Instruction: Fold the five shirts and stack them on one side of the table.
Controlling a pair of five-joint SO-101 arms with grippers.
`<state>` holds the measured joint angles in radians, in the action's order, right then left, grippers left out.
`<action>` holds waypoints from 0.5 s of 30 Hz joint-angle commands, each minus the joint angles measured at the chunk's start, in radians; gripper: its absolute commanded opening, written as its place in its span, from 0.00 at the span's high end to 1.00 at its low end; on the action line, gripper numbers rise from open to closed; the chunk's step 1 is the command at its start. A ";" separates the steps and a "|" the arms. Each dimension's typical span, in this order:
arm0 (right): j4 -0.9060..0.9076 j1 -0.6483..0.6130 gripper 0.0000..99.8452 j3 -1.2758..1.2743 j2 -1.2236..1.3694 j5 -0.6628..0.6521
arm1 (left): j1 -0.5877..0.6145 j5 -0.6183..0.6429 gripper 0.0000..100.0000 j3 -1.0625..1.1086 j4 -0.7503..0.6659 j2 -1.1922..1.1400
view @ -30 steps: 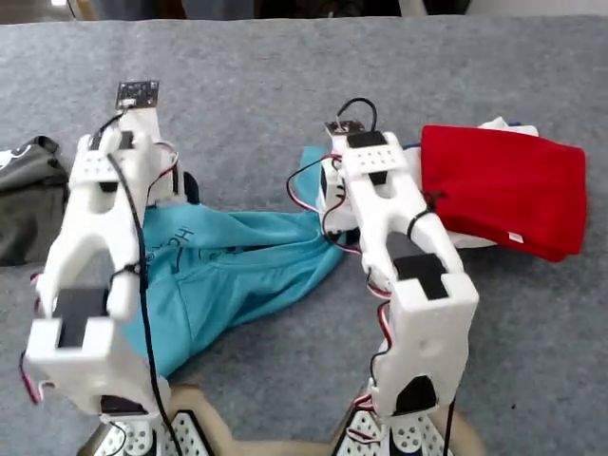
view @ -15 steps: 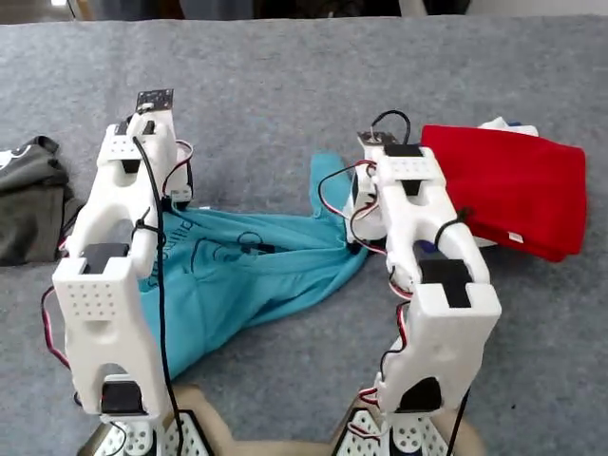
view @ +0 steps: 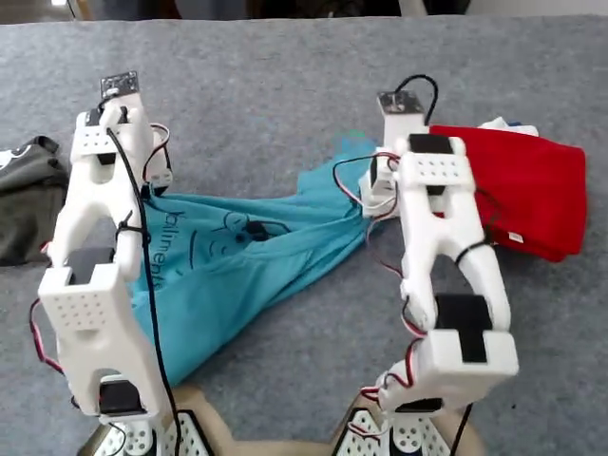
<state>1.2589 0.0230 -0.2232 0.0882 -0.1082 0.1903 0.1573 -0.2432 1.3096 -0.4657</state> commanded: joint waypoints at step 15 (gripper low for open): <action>0.008 0.031 0.84 0.045 -0.096 0.101 | 0.107 -0.055 0.97 0.645 -0.144 0.686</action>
<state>1.2605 0.0844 -0.2662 0.0376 -0.0790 0.2746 0.1189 0.2555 1.2375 0.0852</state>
